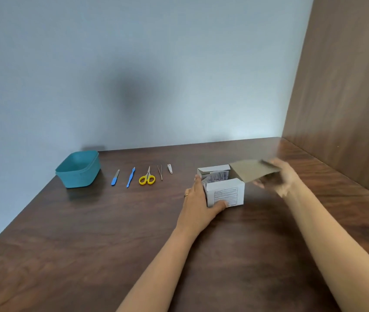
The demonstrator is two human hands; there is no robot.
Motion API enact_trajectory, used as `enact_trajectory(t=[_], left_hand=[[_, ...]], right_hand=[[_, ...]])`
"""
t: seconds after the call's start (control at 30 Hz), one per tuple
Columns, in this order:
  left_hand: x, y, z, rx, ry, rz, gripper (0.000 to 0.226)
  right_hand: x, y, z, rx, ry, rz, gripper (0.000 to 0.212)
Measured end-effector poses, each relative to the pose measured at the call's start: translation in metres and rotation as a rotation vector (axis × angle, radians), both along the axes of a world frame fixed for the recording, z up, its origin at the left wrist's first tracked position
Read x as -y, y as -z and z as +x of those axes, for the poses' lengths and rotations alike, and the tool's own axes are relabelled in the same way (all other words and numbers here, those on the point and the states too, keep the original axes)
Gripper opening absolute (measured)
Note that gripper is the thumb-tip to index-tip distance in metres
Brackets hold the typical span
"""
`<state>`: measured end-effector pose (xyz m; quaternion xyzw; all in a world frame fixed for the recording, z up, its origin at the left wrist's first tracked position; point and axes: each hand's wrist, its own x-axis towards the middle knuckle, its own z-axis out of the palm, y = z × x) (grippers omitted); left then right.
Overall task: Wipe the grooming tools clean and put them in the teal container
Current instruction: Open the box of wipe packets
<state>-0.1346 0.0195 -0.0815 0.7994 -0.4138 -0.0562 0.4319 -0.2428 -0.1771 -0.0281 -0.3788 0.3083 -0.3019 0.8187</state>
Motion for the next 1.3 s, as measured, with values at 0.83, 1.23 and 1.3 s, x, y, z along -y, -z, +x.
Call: enact_trajectory(t=[0.83, 1.23, 1.3], left_hand=[[0.015, 0.007, 0.009, 0.198, 0.019, 0.058, 0.096], [0.023, 0.007, 0.010, 0.274, -0.019, 0.108, 0.066], [0.023, 0.007, 0.010, 0.273, -0.020, 0.108, 0.066]], right_hand=[[-0.049, -0.023, 0.086, -0.878, -0.436, -1.684, 0.016], [-0.037, -0.024, 0.091, -0.919, -0.606, -1.755, 0.020], [-0.038, -0.025, 0.088, -0.899, -0.535, -1.794, 0.012]])
